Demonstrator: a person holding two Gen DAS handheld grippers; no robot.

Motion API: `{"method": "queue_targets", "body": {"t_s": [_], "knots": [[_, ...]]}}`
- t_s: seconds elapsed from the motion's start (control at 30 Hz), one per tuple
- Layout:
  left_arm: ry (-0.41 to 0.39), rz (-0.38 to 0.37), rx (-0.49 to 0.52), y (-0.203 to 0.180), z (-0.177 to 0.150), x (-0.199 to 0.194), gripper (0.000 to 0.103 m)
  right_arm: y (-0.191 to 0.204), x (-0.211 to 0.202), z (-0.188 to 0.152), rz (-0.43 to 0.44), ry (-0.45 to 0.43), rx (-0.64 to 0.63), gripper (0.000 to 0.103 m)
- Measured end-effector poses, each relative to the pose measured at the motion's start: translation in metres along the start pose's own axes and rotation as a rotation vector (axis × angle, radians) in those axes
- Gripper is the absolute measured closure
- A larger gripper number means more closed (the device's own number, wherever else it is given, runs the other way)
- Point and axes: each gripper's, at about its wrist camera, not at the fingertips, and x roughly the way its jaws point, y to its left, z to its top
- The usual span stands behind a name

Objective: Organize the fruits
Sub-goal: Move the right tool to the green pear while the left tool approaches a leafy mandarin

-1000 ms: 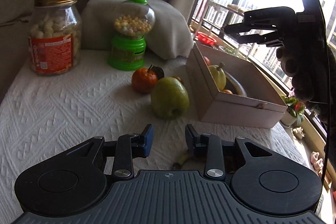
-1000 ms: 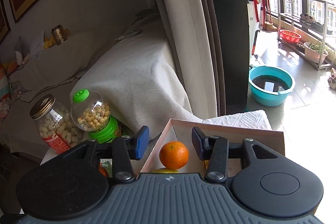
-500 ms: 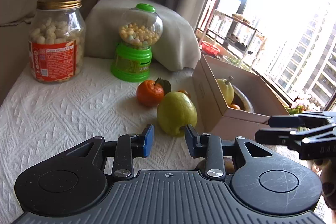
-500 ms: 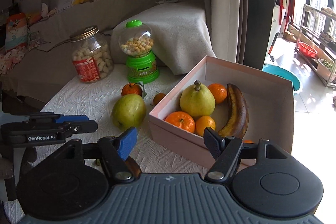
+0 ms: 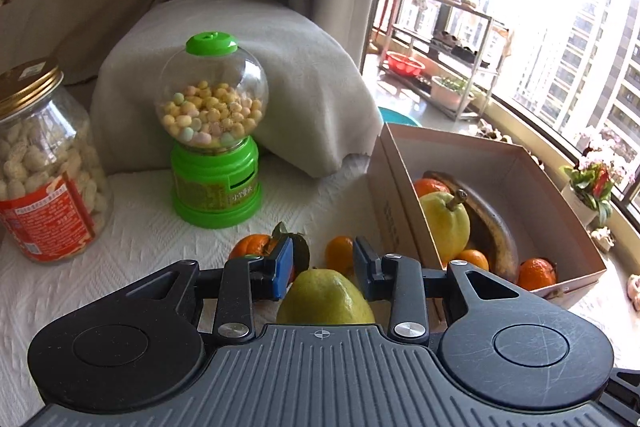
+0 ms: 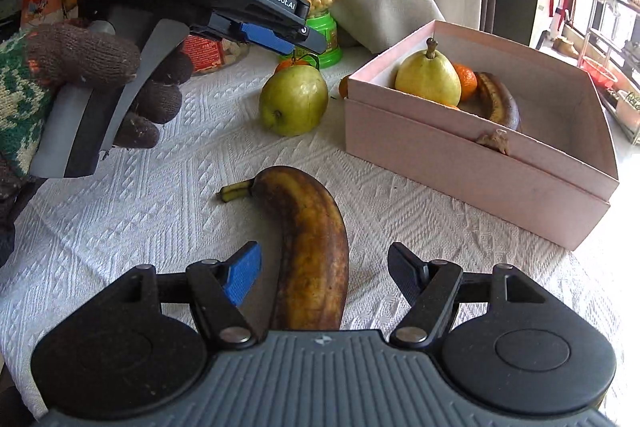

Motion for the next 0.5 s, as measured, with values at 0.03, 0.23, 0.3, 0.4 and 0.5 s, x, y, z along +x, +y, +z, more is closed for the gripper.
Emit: {"method": "queue_targets", "body": {"t_s": [0.03,0.23,0.3,0.4,0.5], "knots": [[0.011,0.001,0.034,-0.003,-0.005,0.002,0.066,-0.001,-0.001,0.0,-0.001,-0.004,0.005,0.032],[-0.042,-0.002,0.126,-0.006,-0.03,-0.021,0.064,-0.009,-0.007,0.0,-0.015,-0.025,0.024,0.032],[-0.055,-0.011,0.115,-0.001,-0.04,-0.037,0.064,-0.009,-0.008,-0.001,-0.015,-0.028,0.024,0.032],[-0.062,-0.016,0.091,0.006,-0.053,-0.058,0.064,-0.009,-0.007,0.0,-0.009,-0.031,0.026,0.032],[-0.063,-0.024,0.066,0.011,-0.063,-0.07,0.064,-0.007,-0.006,0.0,-0.001,-0.031,0.027,0.032]]}}
